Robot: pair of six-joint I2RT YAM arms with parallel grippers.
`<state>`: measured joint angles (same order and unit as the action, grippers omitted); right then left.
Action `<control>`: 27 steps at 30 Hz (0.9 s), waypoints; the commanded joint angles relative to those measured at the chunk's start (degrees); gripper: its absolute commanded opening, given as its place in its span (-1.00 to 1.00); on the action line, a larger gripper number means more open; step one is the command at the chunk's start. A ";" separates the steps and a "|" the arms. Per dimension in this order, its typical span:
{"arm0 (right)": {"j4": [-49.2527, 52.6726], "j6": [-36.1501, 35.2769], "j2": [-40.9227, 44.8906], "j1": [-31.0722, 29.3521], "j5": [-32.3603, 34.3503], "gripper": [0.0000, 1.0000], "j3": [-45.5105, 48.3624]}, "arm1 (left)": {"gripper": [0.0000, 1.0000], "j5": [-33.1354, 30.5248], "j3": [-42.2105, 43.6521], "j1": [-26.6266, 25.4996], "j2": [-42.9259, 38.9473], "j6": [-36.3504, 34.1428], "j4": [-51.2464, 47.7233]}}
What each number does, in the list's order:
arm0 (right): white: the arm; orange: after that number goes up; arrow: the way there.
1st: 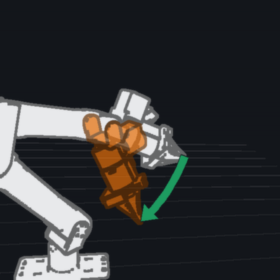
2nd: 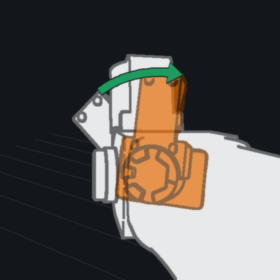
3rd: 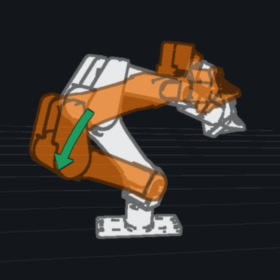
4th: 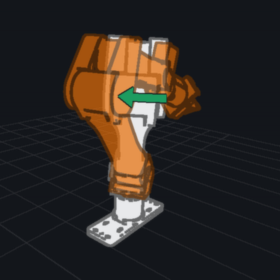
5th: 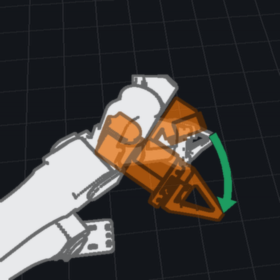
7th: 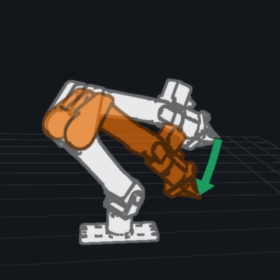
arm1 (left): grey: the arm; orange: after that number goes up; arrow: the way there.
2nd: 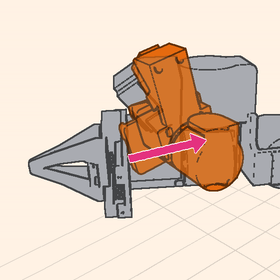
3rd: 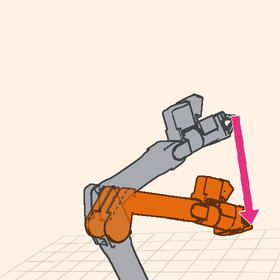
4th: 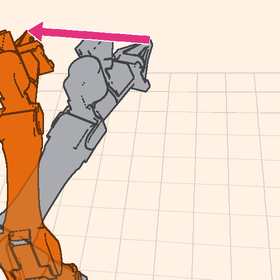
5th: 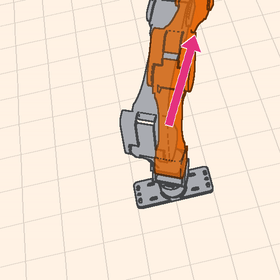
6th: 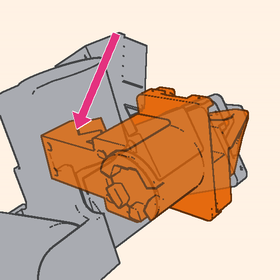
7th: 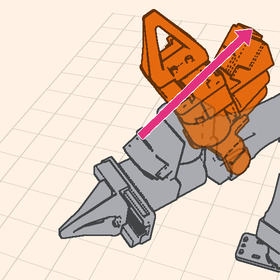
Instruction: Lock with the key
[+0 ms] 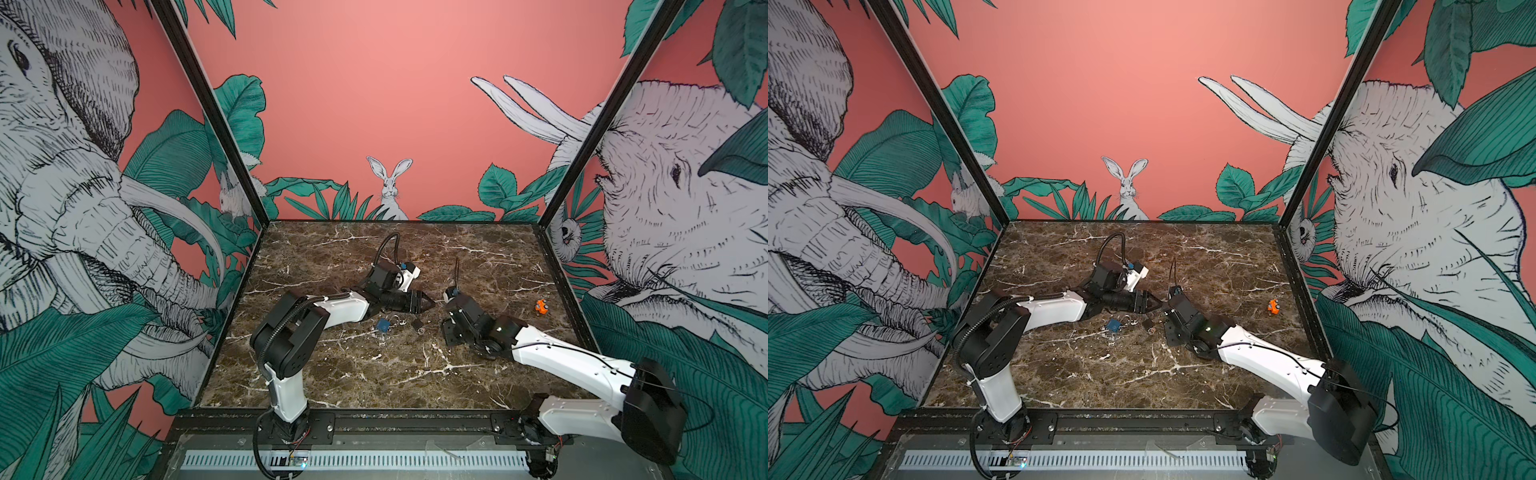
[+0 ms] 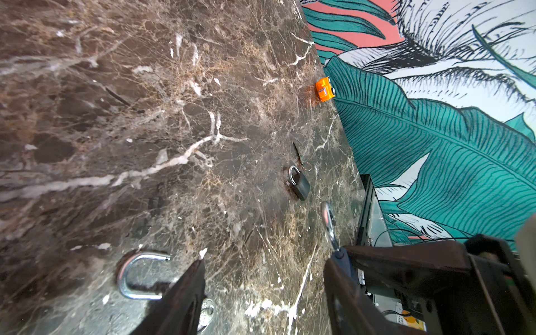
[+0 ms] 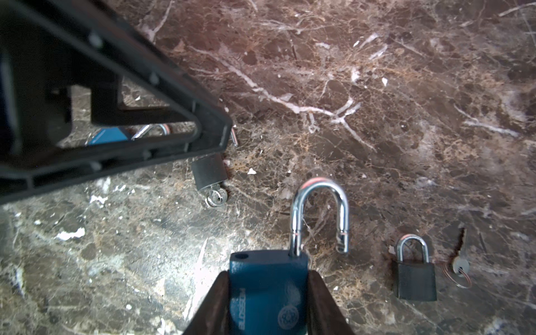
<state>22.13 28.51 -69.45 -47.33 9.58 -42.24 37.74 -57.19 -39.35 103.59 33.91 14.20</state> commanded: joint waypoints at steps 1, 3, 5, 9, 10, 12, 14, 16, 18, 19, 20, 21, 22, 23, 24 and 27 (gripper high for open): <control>-4.34 -2.72 1.94 -0.13 -2.37 -0.52 1.13 | 0.32 1.55 -0.99 -0.45 -1.24 0.81 0.67; -4.93 -3.08 2.52 -0.13 -3.18 -0.52 1.46 | 0.32 1.77 -1.38 -0.44 -1.10 0.97 0.66; -5.36 -3.71 3.13 -0.13 -4.10 -0.52 1.54 | 0.32 2.36 -1.91 -0.39 -0.58 1.16 0.79; -7.03 -4.34 4.48 -0.13 -5.77 -0.52 2.36 | 0.31 3.42 -2.91 -2.46 0.23 1.64 0.83; -7.34 -4.63 4.59 -0.13 -6.20 -0.52 2.55 | 0.31 3.82 -3.01 -2.63 0.35 1.77 0.98; -7.91 -4.98 4.76 -0.13 -6.58 -0.52 2.67 | 0.29 4.56 -3.13 -2.95 0.54 2.06 1.01; -7.98 -5.23 4.48 -0.13 -6.70 -0.52 2.39 | 0.27 5.09 -3.10 -3.23 0.52 2.34 1.28; -8.08 -5.72 4.20 -0.13 -6.95 -0.52 1.91 | 0.24 6.12 -3.35 -3.33 0.69 2.73 1.48; -8.08 -5.98 3.96 -0.13 -6.67 -0.52 1.55 | 0.21 6.69 -3.56 -3.50 0.80 2.93 1.47; -8.05 -6.08 3.83 -0.13 -6.64 -0.52 1.39 | 0.19 6.97 -3.59 -3.62 0.97 2.96 1.41; -8.10 -6.18 3.81 -0.13 -6.83 -0.52 1.22 | 0.17 7.08 -3.55 -3.80 1.08 3.00 1.39; -8.24 -6.27 3.74 -0.13 -7.16 -0.52 1.21 | 0.14 7.24 -3.63 -3.94 1.33 2.89 1.41; -8.13 -6.21 3.69 -0.13 -7.46 -0.52 1.07 | 0.12 7.42 -3.70 -4.10 1.53 2.98 1.45; -7.91 -6.28 3.62 -0.17 -7.79 -0.52 0.92 | 0.10 7.52 -3.72 -4.16 1.74 2.87 1.53; -7.66 -6.28 3.67 -0.14 -8.13 -0.52 0.70 | 0.06 7.62 -3.85 -4.25 1.95 2.90 1.62; -7.37 -6.32 4.04 -0.13 -8.48 -0.51 0.84 | -0.04 7.98 -4.11 -4.46 2.45 3.18 2.14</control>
<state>16.95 23.07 -65.84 -47.33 1.78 -39.92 44.25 -59.99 -43.33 106.10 36.80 15.07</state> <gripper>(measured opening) 0.358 0.483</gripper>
